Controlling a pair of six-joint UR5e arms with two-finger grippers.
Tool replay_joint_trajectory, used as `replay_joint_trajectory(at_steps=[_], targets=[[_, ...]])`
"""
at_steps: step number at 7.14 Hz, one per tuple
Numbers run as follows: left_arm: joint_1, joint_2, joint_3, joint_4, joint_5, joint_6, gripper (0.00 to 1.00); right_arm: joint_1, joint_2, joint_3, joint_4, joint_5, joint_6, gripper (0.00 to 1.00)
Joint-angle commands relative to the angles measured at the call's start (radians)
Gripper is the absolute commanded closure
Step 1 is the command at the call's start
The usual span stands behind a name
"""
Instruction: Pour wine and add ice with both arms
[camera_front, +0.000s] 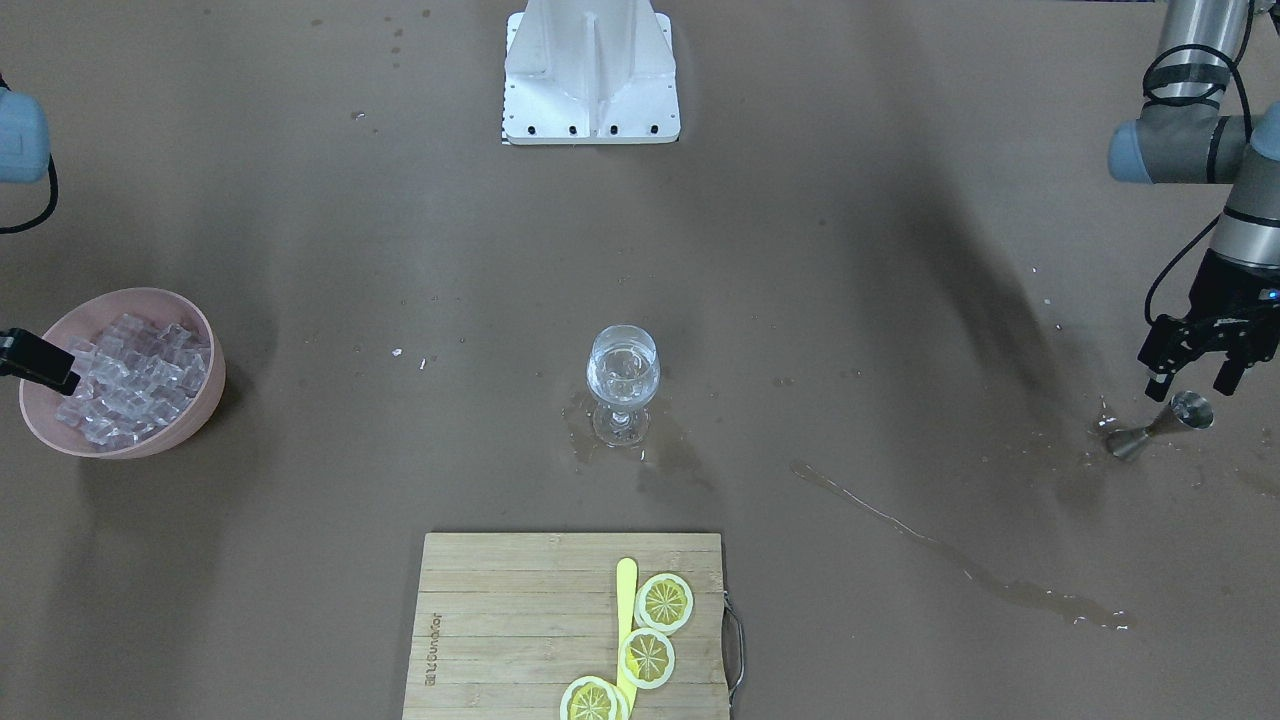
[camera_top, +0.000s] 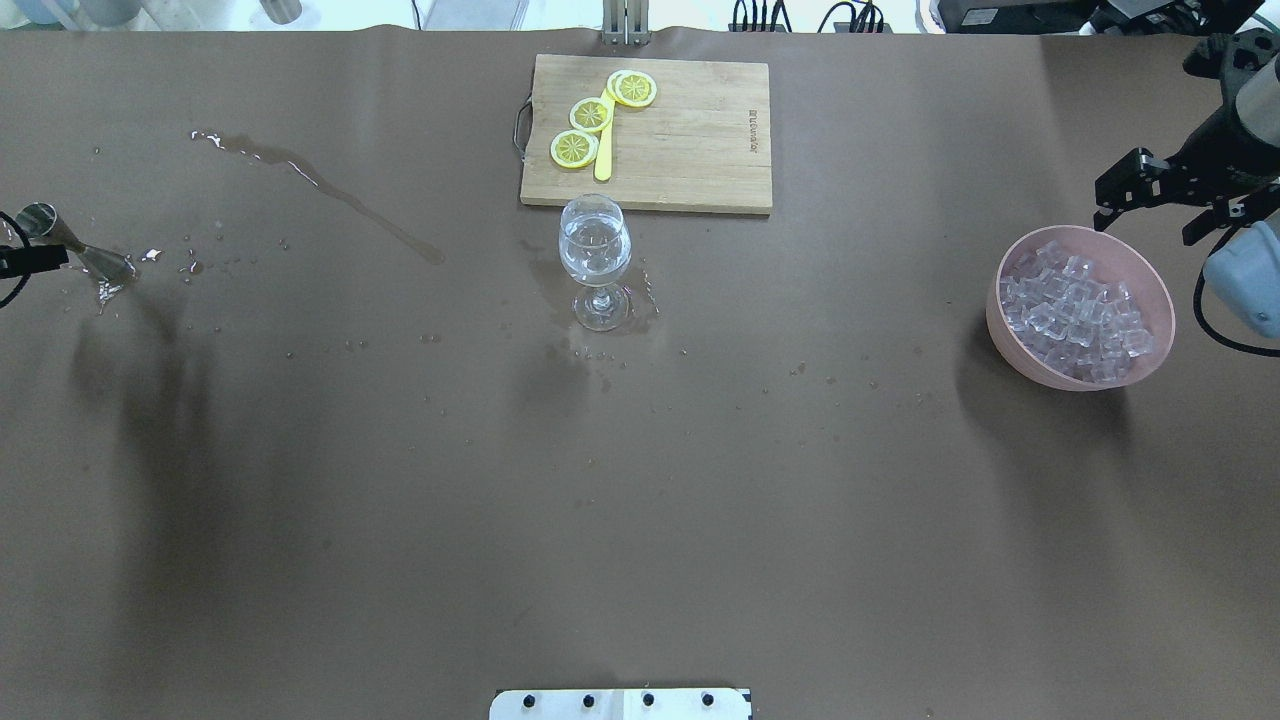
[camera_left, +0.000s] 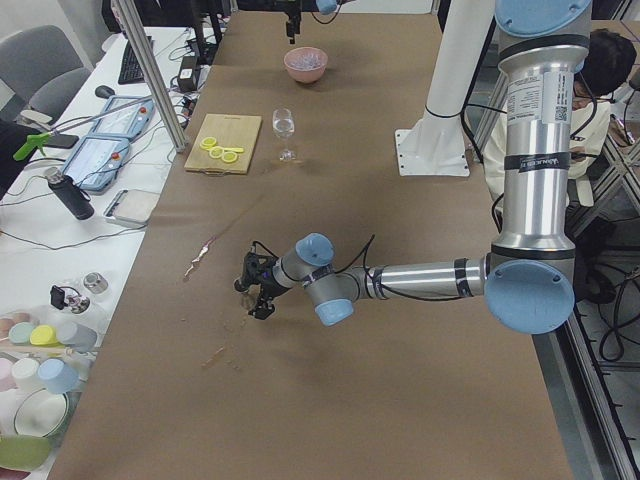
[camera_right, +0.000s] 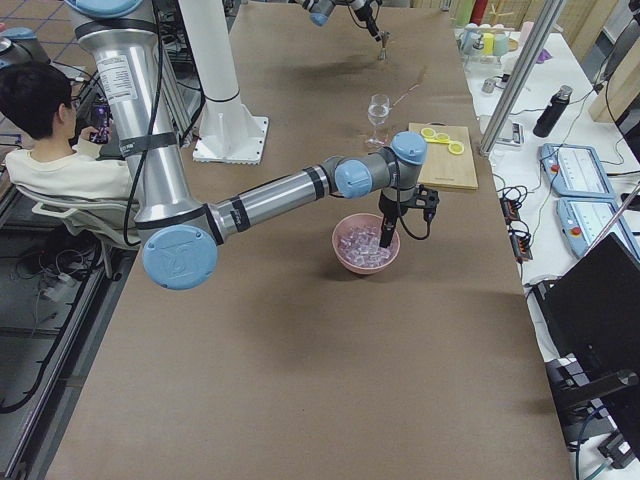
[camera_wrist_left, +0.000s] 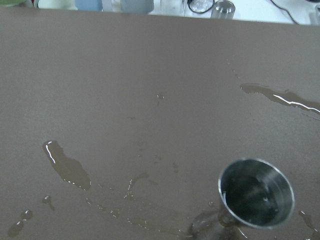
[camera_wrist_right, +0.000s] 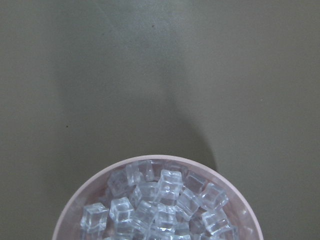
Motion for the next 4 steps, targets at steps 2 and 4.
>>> replay_joint_trajectory(at_steps=[2, 4], targets=[[0.06, 0.0, 0.007, -0.025, 0.099, -0.017, 0.03, -0.018, 0.001, -0.078, 0.101, 0.0, 0.007, 0.01], [0.083, -0.028, 0.056, -0.093, 0.172, -0.015, 0.07, -0.026, -0.007, -0.078, 0.117, 0.004, 0.029, 0.03]])
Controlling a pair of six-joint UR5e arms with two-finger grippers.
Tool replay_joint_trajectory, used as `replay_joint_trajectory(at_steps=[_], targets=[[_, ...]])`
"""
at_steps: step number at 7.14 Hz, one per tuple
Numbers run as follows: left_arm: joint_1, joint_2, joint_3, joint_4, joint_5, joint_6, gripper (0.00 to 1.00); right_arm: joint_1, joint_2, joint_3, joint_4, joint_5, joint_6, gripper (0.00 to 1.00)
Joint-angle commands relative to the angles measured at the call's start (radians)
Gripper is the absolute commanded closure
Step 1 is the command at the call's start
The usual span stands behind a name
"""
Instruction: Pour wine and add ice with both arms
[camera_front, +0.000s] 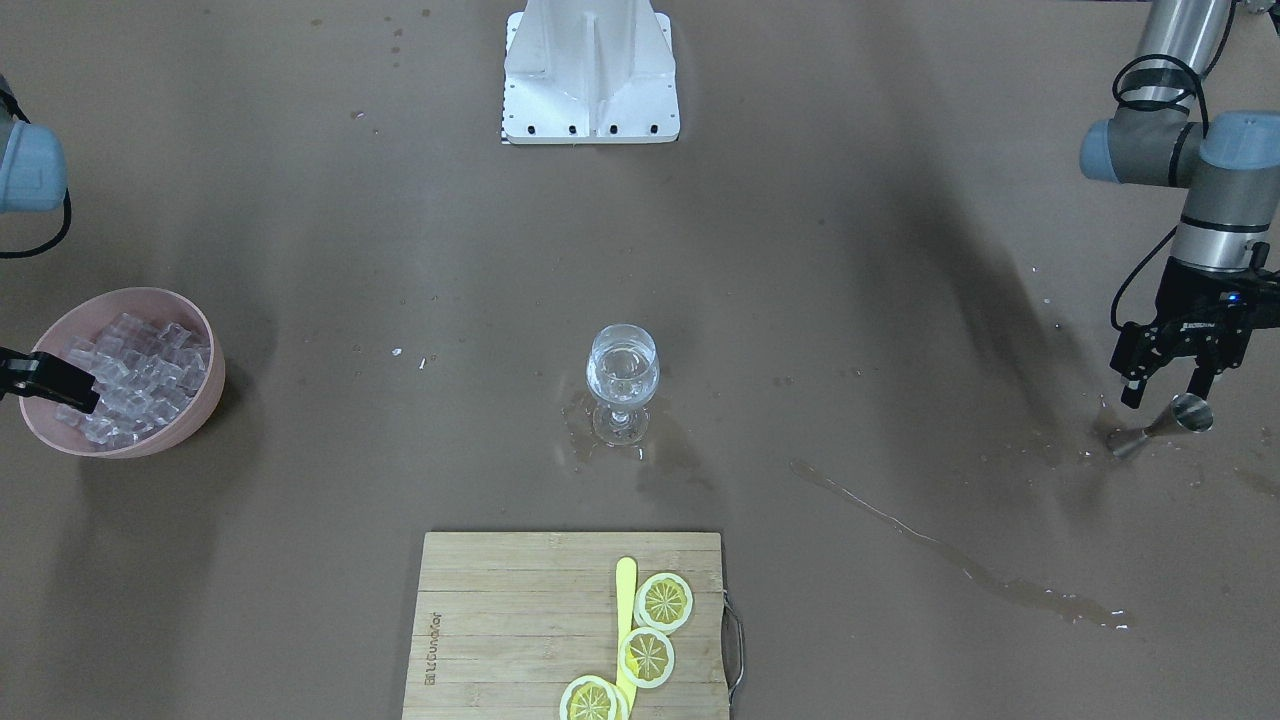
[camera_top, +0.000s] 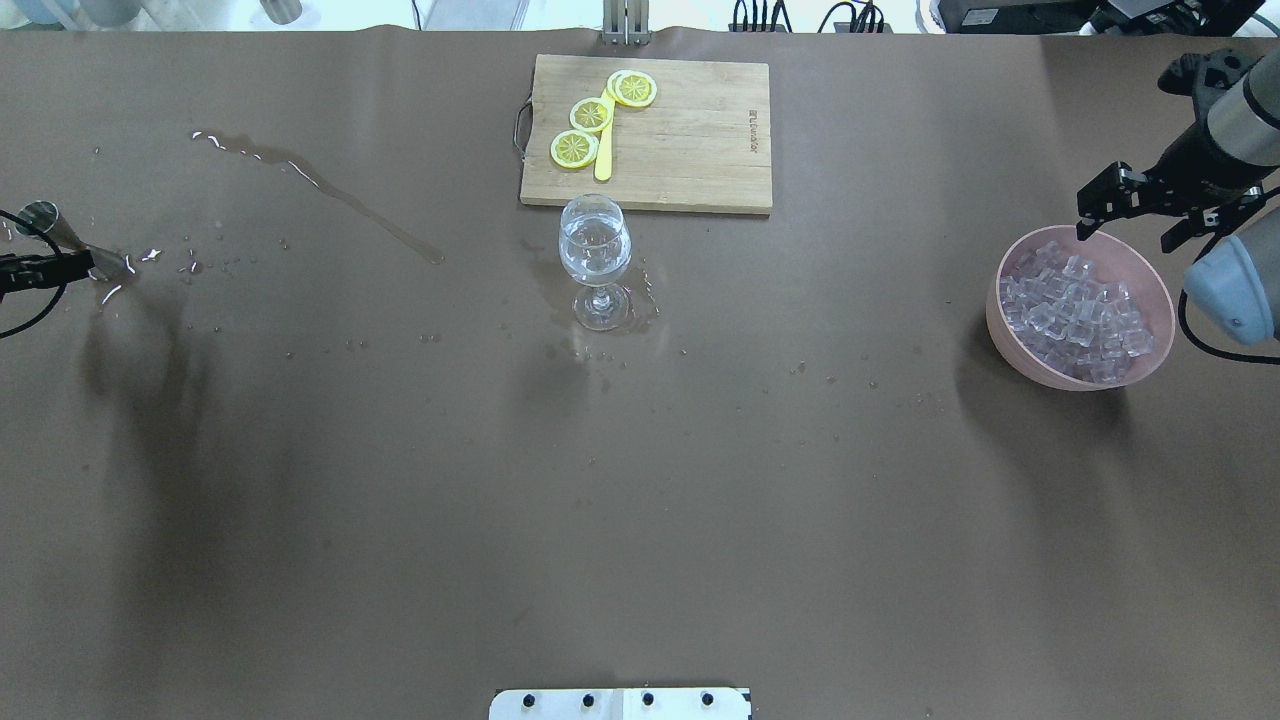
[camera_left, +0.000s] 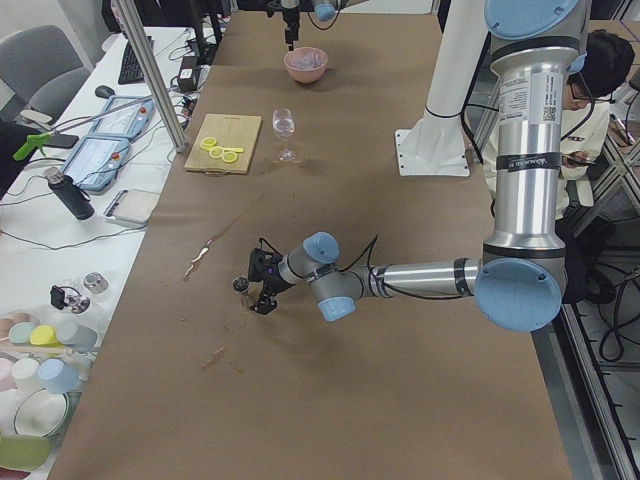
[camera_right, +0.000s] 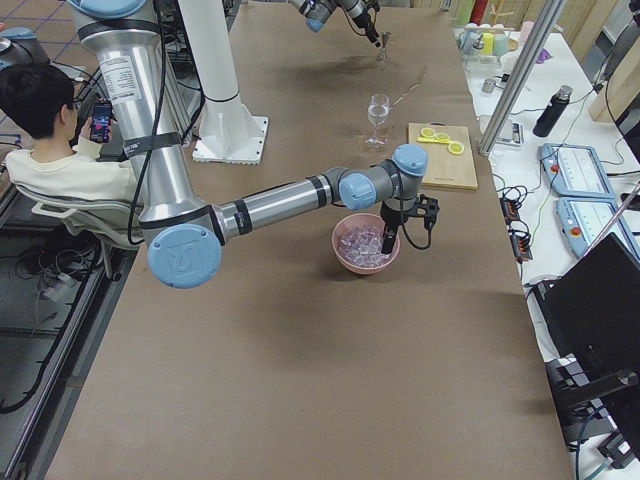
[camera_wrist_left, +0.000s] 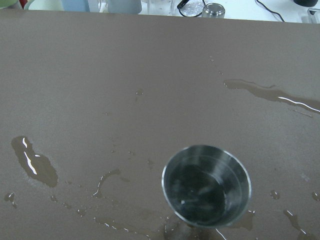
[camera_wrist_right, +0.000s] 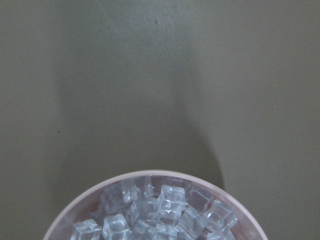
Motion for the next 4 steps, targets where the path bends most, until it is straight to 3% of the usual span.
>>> replay_joint_trajectory(at_steps=[1, 4], targets=[[0.013, -0.017, 0.049, -0.077, 0.067, 0.003, 0.07, -0.027, -0.001, 0.004, 0.019, 0.003, 0.051, 0.03], [0.029, -0.061, 0.137, -0.152, 0.204, 0.006, 0.07, -0.045, -0.036, 0.01, 0.074, 0.001, 0.058, 0.07]])
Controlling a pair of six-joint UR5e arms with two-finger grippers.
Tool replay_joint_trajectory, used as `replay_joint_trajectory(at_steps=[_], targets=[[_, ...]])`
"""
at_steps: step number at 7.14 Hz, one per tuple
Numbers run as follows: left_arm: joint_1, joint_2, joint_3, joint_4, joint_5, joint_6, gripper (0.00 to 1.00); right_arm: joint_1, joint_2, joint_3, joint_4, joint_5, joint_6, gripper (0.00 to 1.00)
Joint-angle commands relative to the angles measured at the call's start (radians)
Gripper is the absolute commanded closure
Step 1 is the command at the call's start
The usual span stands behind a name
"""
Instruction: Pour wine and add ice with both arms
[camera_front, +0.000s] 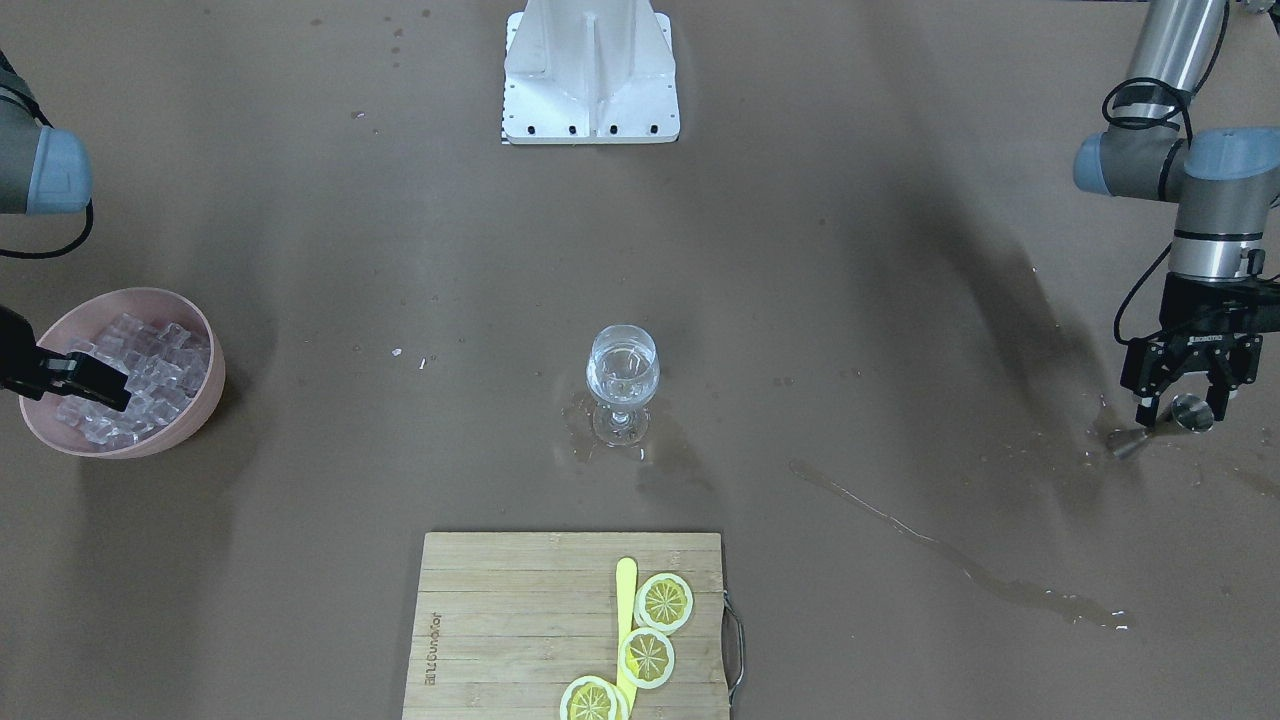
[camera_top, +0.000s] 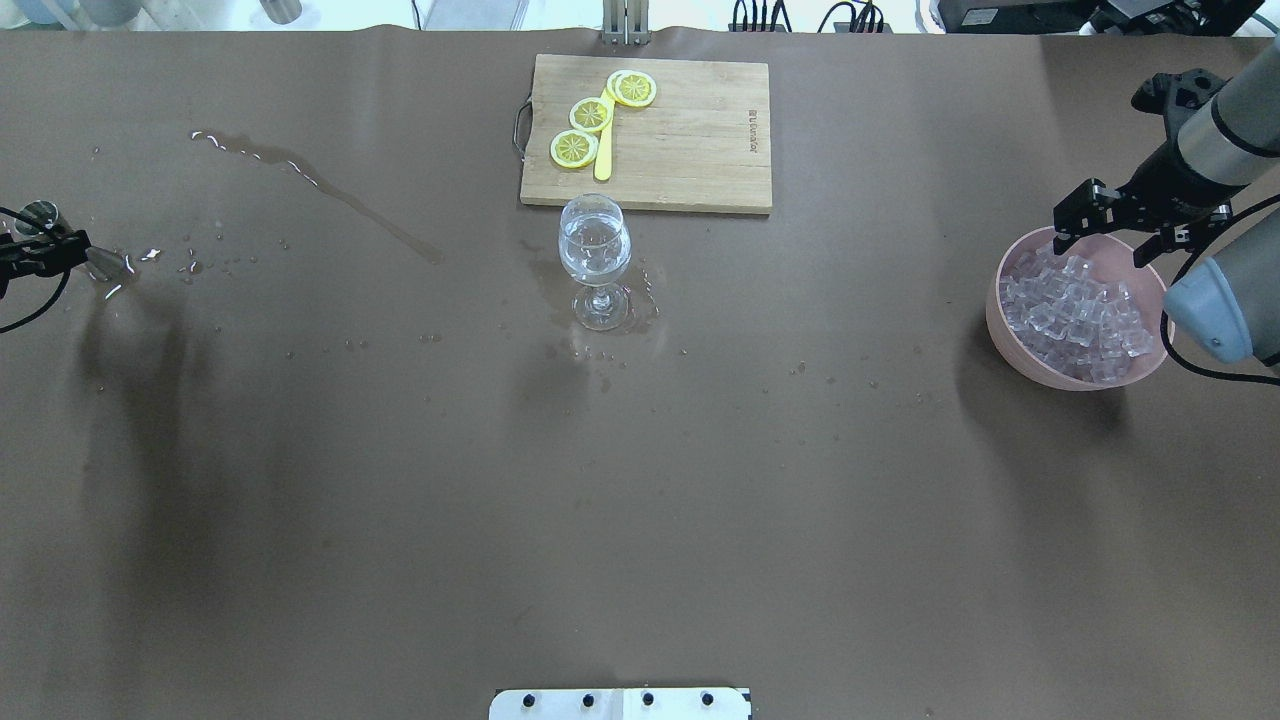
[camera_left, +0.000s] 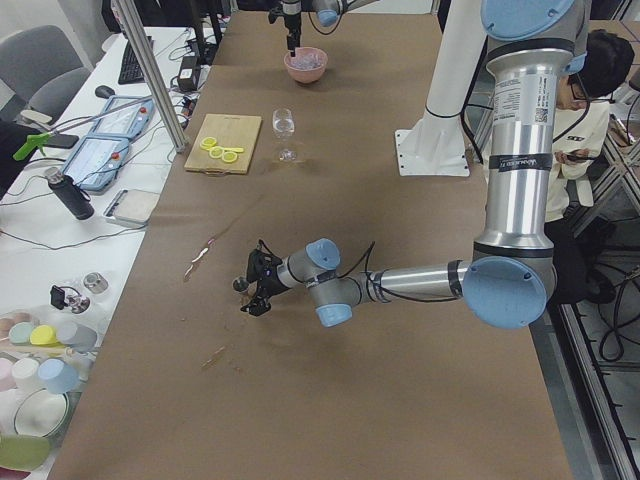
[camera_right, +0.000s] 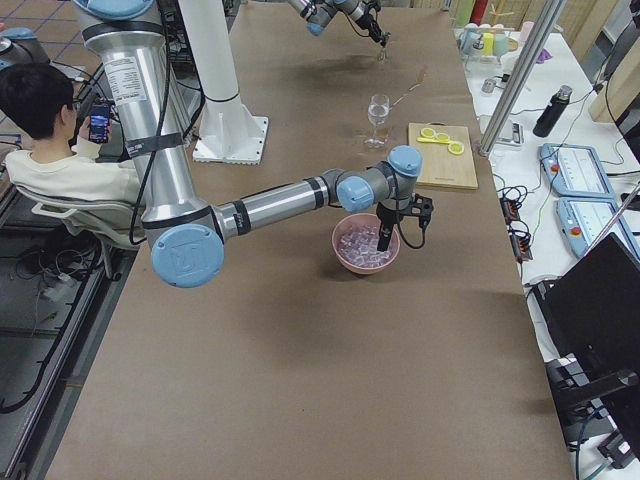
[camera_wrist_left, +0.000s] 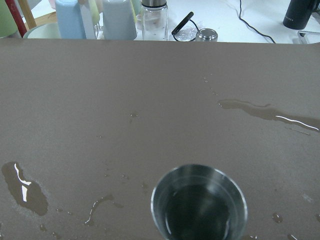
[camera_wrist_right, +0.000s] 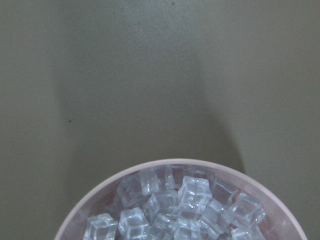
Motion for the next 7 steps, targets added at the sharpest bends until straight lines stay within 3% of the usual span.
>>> replay_joint_trajectory(at_steps=[1, 2, 4, 6, 7], targets=[[0.041, -0.025, 0.05, -0.046, 0.13, -0.002, 0.06, -0.008, -0.084, 0.019, 0.13, -0.001, 0.022, 0.09], [0.05, -0.028, 0.051, -0.046, 0.146, -0.003, 0.06, -0.011, -0.115, 0.02, 0.199, -0.003, 0.053, 0.09], [0.093, -0.03, 0.083, -0.071, 0.222, -0.008, 0.07, -0.027, -0.122, 0.02, 0.218, -0.017, 0.062, 0.1], [0.122, -0.047, 0.116, -0.105, 0.249, -0.006, 0.17, -0.062, -0.105, 0.021, 0.218, -0.043, 0.093, 0.14], [0.128, -0.053, 0.116, -0.105, 0.253, -0.008, 0.27, -0.064, -0.105, 0.021, 0.217, -0.046, 0.093, 0.16]])
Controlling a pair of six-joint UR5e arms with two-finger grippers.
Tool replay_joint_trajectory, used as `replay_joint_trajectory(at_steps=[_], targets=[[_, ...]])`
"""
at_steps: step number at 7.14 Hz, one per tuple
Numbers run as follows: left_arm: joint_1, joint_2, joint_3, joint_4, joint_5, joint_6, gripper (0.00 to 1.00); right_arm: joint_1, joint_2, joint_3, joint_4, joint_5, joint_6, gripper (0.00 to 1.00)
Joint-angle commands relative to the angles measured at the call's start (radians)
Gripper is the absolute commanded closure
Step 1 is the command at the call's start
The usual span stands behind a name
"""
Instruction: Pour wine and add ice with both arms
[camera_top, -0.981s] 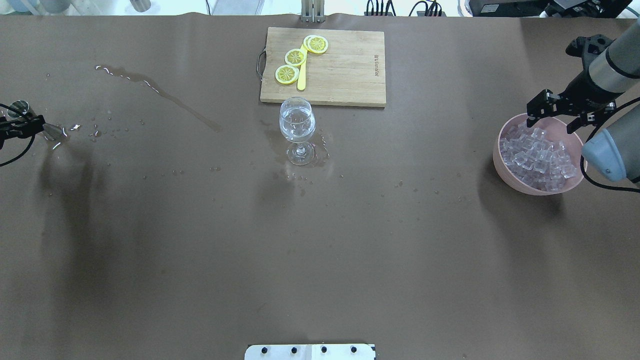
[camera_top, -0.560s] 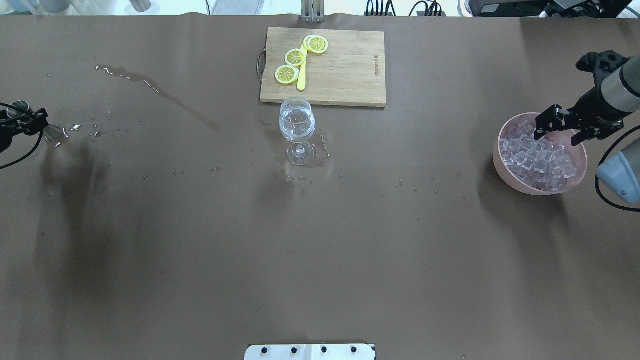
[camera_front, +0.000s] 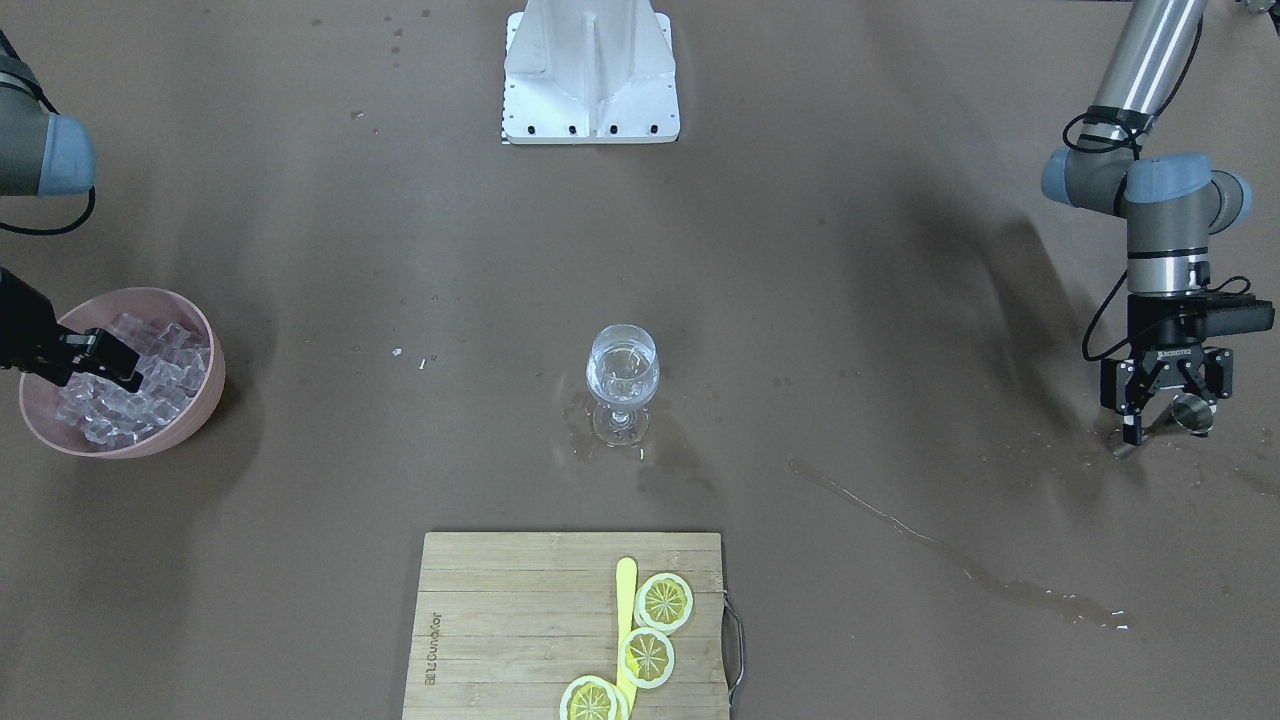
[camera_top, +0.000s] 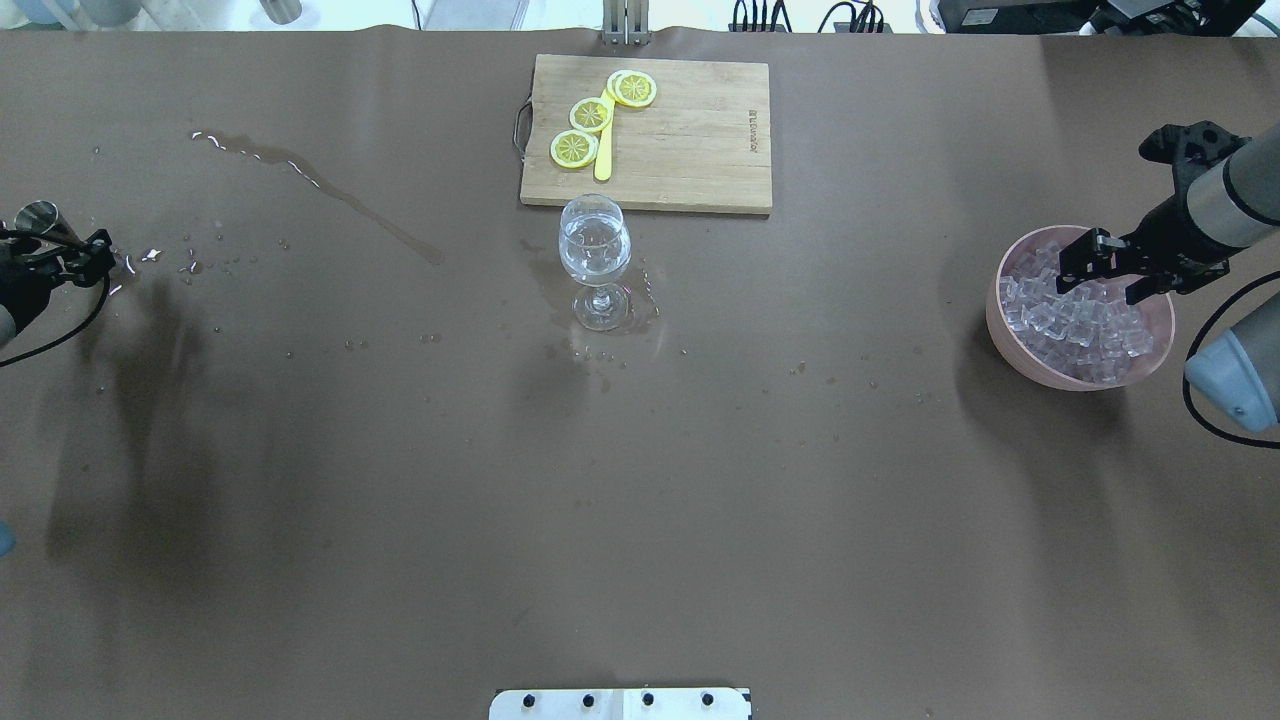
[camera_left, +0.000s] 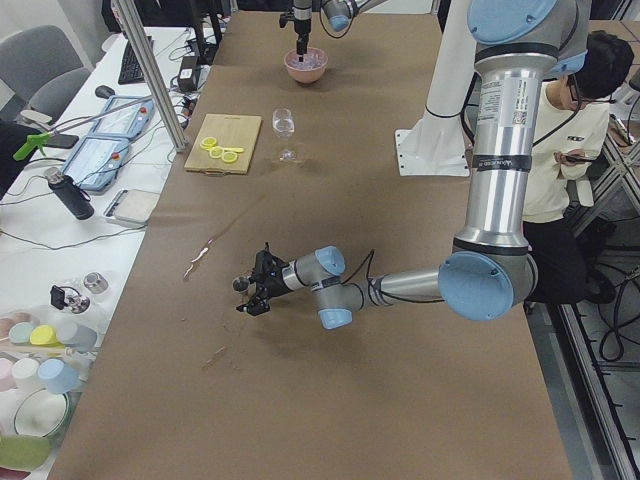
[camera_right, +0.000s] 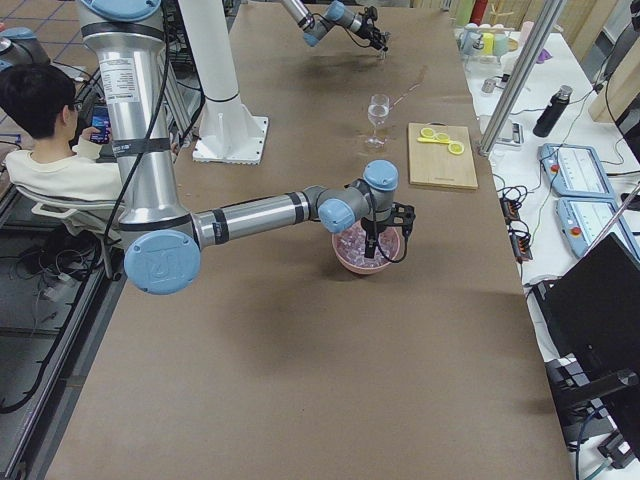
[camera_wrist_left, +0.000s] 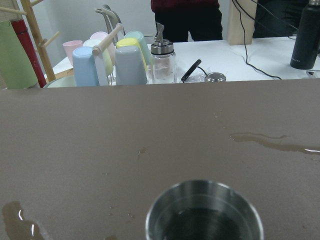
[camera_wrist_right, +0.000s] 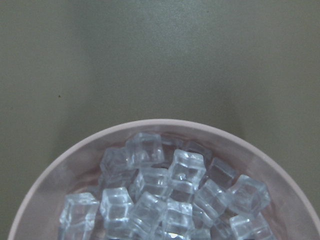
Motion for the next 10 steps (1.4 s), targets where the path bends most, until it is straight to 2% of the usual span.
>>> replay_joint_trajectory(at_steps=[1, 3, 5, 10], targets=[[0.024, -0.01, 0.007, -0.006, 0.019, -0.001, 0.35, -0.009, 0.001, 0.001, 0.0, -0.007, 0.003, 0.27], [0.028, -0.014, 0.01, -0.009, 0.017, -0.001, 0.48, -0.009, -0.002, 0.004, 0.0, -0.006, 0.003, 0.34], [0.029, -0.011, 0.021, -0.063, 0.009, 0.006, 0.48, -0.007, -0.002, 0.004, 0.0, -0.006, 0.003, 0.46], [0.029, 0.004, 0.051, -0.123, 0.002, 0.01, 0.57, -0.007, -0.032, 0.036, 0.0, -0.004, 0.003, 0.46]])
